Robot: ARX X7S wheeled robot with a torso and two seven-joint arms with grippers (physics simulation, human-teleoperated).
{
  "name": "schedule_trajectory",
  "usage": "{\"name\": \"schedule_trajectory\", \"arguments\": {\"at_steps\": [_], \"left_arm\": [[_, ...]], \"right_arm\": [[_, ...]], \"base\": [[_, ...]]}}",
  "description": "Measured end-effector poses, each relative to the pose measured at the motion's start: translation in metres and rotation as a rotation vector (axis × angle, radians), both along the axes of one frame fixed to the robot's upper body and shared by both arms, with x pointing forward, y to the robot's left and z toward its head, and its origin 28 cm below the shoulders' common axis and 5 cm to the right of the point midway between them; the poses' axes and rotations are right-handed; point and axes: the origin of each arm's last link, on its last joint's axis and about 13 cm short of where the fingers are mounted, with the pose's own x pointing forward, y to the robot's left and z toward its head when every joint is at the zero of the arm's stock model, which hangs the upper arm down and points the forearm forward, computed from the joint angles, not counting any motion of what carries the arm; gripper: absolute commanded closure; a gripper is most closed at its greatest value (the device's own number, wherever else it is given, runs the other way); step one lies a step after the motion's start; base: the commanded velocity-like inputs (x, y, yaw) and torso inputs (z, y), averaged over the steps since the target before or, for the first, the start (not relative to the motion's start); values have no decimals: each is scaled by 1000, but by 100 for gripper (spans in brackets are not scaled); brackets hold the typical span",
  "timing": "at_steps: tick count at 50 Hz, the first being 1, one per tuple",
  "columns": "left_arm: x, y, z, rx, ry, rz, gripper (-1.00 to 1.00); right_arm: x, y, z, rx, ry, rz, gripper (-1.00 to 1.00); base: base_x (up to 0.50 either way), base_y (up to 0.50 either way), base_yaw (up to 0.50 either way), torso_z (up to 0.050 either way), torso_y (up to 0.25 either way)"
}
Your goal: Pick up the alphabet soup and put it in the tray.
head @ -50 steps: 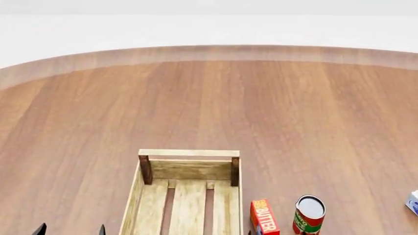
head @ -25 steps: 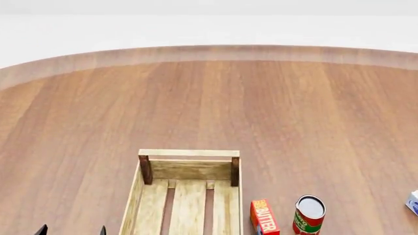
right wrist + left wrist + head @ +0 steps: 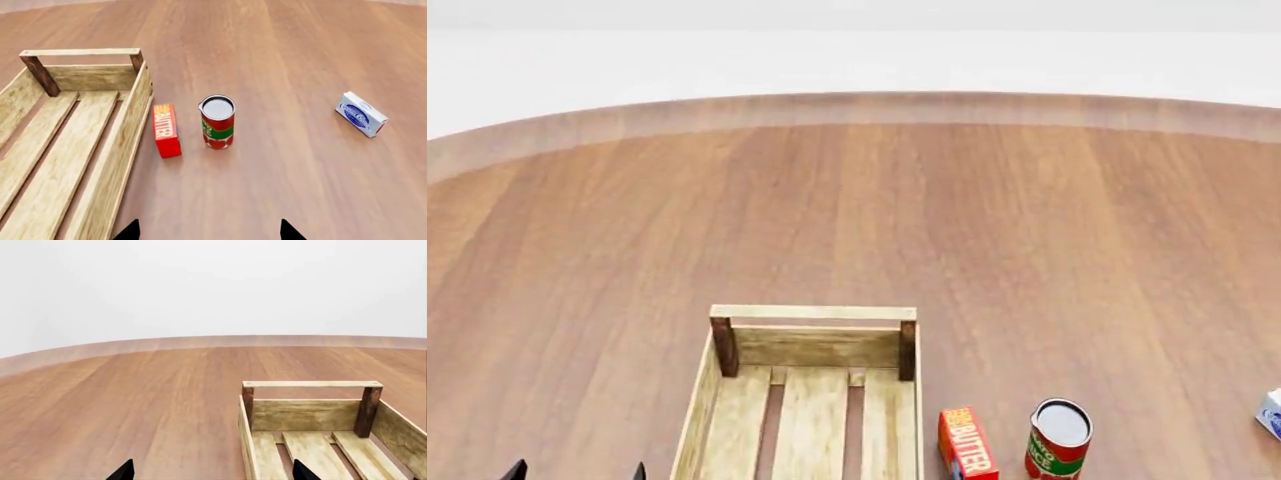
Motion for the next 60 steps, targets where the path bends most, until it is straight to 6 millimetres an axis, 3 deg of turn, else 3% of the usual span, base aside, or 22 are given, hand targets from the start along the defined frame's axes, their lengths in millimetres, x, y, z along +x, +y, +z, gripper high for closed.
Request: {"name": "schedule_trajectory", "arguments": {"at_steps": [60], "left_arm": [[-1, -1, -1, 13, 5, 0, -100]], "right_arm": [[-49, -70, -6, 2, 56, -288, -100]], "base": [[0, 0, 0, 0, 0]]}}
